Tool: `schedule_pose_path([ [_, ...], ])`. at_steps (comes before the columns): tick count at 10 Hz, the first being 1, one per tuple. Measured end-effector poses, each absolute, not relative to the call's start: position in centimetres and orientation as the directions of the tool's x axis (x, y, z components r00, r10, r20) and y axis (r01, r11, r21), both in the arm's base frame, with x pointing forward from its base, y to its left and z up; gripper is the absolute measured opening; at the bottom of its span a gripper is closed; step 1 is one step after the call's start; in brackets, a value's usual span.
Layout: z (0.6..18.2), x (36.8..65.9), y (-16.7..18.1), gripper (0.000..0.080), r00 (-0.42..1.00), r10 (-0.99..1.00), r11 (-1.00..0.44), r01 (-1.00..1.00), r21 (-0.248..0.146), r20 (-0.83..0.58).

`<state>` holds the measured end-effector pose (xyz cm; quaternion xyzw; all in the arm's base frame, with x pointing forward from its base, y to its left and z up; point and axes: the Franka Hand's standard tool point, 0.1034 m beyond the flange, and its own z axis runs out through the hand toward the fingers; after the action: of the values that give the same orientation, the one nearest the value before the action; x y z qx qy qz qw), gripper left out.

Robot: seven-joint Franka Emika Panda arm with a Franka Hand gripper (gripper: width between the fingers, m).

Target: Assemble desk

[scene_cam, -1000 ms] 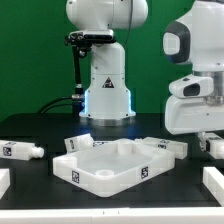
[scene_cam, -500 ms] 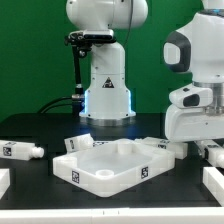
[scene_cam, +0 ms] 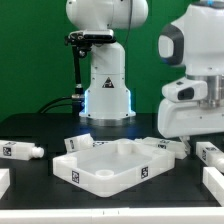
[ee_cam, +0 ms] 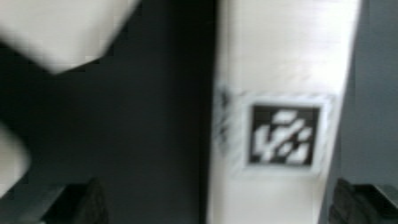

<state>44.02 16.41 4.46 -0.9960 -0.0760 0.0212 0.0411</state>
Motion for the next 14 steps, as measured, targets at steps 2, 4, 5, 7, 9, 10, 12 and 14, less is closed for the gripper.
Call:
schedule_pose_path([
  [2,7.2,46.0,13.2,0.0645,0.984,0.167,-0.982,0.161,-0.100,-0.055],
  [4,7.3,46.7,13.3,0.0649,0.985,0.168,-0.981,0.162,-0.103,-0.050],
  [5,7.3,46.6,13.2,0.0649,0.985,0.167,-0.982,0.161,-0.103,-0.051],
  [7,6.3,46.9,10.4,0.0649,0.948,0.316,-0.942,0.308,-0.130,-0.044],
  [9,7.0,48.7,4.6,0.0649,0.890,0.456,-0.884,0.449,-0.129,-0.028],
  [10,7.0,49.5,1.9,0.0649,0.848,0.530,-0.842,0.526,-0.123,-0.006],
  [12,6.4,49.8,0.4,0.0649,0.852,0.524,-0.845,0.519,-0.126,-0.007],
  [14,6.3,49.7,0.5,0.0649,0.850,0.527,-0.844,0.522,-0.127,-0.008],
])
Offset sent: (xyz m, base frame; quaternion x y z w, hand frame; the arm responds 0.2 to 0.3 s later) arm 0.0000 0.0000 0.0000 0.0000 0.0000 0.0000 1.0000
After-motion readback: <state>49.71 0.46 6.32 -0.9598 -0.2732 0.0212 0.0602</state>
